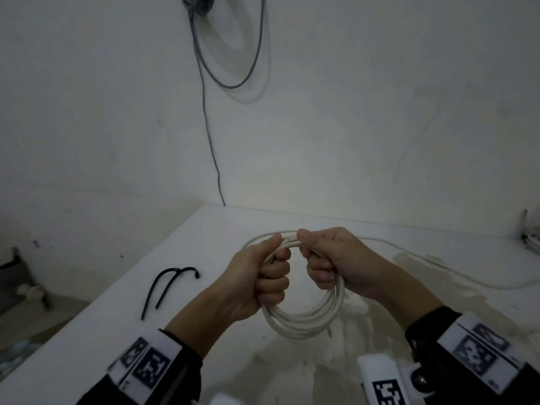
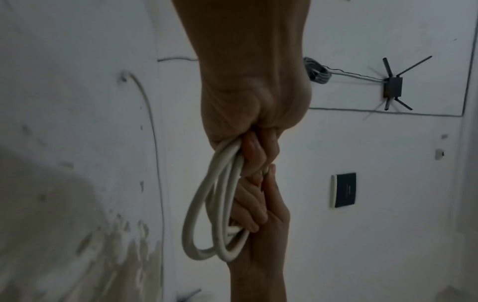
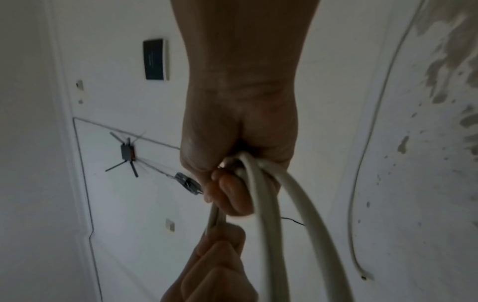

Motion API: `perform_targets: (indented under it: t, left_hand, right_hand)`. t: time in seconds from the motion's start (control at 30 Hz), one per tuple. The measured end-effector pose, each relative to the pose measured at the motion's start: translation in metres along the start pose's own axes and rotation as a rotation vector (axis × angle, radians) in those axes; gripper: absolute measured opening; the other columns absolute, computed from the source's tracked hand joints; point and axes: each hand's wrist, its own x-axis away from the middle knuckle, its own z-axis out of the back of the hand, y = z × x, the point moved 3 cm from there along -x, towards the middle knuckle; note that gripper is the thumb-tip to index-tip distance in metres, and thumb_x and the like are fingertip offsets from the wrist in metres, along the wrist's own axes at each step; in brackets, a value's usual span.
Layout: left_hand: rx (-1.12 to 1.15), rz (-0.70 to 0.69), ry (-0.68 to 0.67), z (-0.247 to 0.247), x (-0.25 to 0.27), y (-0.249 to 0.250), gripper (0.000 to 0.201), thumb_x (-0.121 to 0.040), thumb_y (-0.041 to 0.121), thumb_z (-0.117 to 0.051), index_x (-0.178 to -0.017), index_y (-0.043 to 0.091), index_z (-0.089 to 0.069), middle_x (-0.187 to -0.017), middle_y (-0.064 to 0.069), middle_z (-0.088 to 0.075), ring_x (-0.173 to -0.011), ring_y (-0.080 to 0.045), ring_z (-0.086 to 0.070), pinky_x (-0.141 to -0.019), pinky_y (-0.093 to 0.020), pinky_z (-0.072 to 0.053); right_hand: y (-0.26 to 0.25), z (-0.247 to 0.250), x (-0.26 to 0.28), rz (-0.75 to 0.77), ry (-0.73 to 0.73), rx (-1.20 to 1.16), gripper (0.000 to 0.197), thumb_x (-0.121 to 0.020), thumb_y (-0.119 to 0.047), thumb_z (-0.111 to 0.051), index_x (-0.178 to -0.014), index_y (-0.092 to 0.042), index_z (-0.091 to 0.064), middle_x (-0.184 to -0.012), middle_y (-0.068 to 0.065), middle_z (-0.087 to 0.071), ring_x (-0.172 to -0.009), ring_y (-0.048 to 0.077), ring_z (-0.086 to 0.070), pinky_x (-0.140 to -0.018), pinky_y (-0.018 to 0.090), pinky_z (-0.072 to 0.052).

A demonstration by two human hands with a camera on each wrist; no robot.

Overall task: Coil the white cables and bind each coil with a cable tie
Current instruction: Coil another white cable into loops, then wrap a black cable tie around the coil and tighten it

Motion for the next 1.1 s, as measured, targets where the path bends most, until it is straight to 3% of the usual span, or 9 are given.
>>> perform_targets:
  t: [0.1, 0.17, 0.23, 0.33, 0.5, 0.63, 0.77, 0.93, 1.1]
  left_hand:
    - [-0.043, 0.048, 0.083, 0.036, 0.018, 0.0, 0.042, -0.096, 0.035, -0.033, -0.059, 0.017, -0.039, -0.041, 0.009, -0.022, -0.028, -0.002, -0.018, -0.029, -0.011, -0.015]
    - [-0.072, 0.091, 0.121, 0.058, 0.032, 0.0, 0.041, -0.096, 0.035, -0.033, -0.059, 0.018, -0.038, -0.042, 0.009, -0.022, -0.029, -0.003, -0.018, -0.03, -0.011, -0.014]
    - [-0.102, 0.136, 0.141, 0.076, 0.045, 0.001, 0.039, -0.094, 0.035, -0.035, -0.06, 0.018, -0.039, -0.042, 0.009, -0.022, -0.029, -0.003, -0.018, -0.031, -0.012, -0.013]
    - [-0.129, 0.203, 0.153, 0.1, 0.064, 0.001, 0.034, -0.088, 0.037, -0.039, -0.06, 0.018, -0.041, -0.043, 0.008, -0.021, -0.03, -0.003, -0.018, -0.03, -0.011, -0.015]
    - [-0.112, 0.258, 0.207, 0.134, 0.083, 0.007, 0.032, -0.087, 0.038, -0.04, -0.063, 0.017, -0.041, -0.043, 0.008, -0.021, -0.03, -0.002, -0.018, -0.029, -0.011, -0.017]
    - [-0.098, 0.27, 0.229, 0.148, 0.086, 0.013, 0.03, -0.083, 0.038, -0.042, -0.063, 0.017, -0.04, -0.041, 0.009, -0.022, -0.029, -0.001, -0.018, -0.029, -0.009, -0.016]
    - [-0.131, 0.273, 0.2, 0.149, 0.08, 0.014, 0.03, -0.084, 0.039, -0.042, -0.063, 0.017, -0.041, -0.042, 0.01, -0.021, -0.03, -0.001, -0.016, -0.029, -0.01, -0.015]
    - [-0.14, 0.241, 0.092, 0.137, 0.065, 0.01, 0.032, -0.087, 0.04, -0.039, -0.066, 0.017, -0.042, -0.043, 0.01, -0.022, -0.031, -0.001, -0.018, -0.031, -0.01, -0.016]
    - [-0.217, 0.185, -0.033, 0.111, 0.043, -0.001, 0.037, -0.092, 0.044, -0.041, -0.067, 0.018, -0.044, -0.045, 0.01, -0.023, -0.033, -0.002, -0.018, -0.035, -0.012, -0.017]
  right_hand:
    - [0.005, -0.023, -0.016, -0.114, -0.133, 0.301, 0.043, -0.098, -0.038, -0.041, -0.08, -0.004, -0.061, -0.059, 0.008, -0.06, -0.057, 0.018, -0.06, -0.059, 0.03, -0.052]
    - [0.009, -0.037, -0.034, -0.167, -0.175, 0.444, 0.05, -0.099, -0.043, -0.032, -0.09, -0.006, -0.064, -0.081, 0.011, -0.068, -0.074, 0.016, -0.065, -0.07, 0.03, -0.053]
    - [0.015, -0.051, -0.058, -0.161, -0.166, 0.494, 0.046, -0.1, -0.041, -0.033, -0.093, -0.009, -0.065, -0.092, 0.007, -0.068, -0.083, 0.017, -0.065, -0.072, 0.029, -0.053]
    - [0.032, -0.068, -0.104, 0.025, -0.2, 0.809, 0.021, -0.096, -0.022, -0.046, -0.101, -0.016, -0.066, -0.102, -0.002, -0.065, -0.094, 0.015, -0.063, -0.082, 0.03, -0.053]
    - [0.061, -0.102, -0.161, 0.209, -0.495, 1.36, 0.045, -0.092, 0.0, -0.046, -0.13, -0.024, -0.052, -0.134, 0.002, -0.048, -0.119, 0.019, -0.047, -0.101, 0.035, -0.039]
    - [0.073, -0.117, -0.187, 0.201, -0.624, 1.54, 0.052, -0.093, -0.001, -0.045, -0.137, -0.028, -0.045, -0.131, 0.004, -0.05, -0.12, 0.022, -0.046, -0.1, 0.037, -0.04]
    - [0.076, -0.122, -0.194, 0.28, -0.635, 1.607, 0.03, -0.086, -0.003, -0.052, -0.105, -0.017, -0.071, -0.103, 0.008, -0.066, -0.095, 0.027, -0.058, -0.083, 0.043, -0.05]
    - [0.065, -0.106, -0.172, 0.294, -0.657, 1.507, 0.017, -0.089, -0.012, -0.059, -0.098, -0.018, -0.073, -0.092, -0.005, -0.05, -0.085, 0.012, -0.048, -0.076, 0.026, -0.043]
    - [0.028, -0.058, -0.127, 0.235, -0.466, 1.173, 0.016, -0.087, -0.013, -0.06, -0.095, -0.02, -0.072, -0.1, -0.006, -0.069, -0.084, 0.003, -0.062, -0.071, 0.012, -0.046]
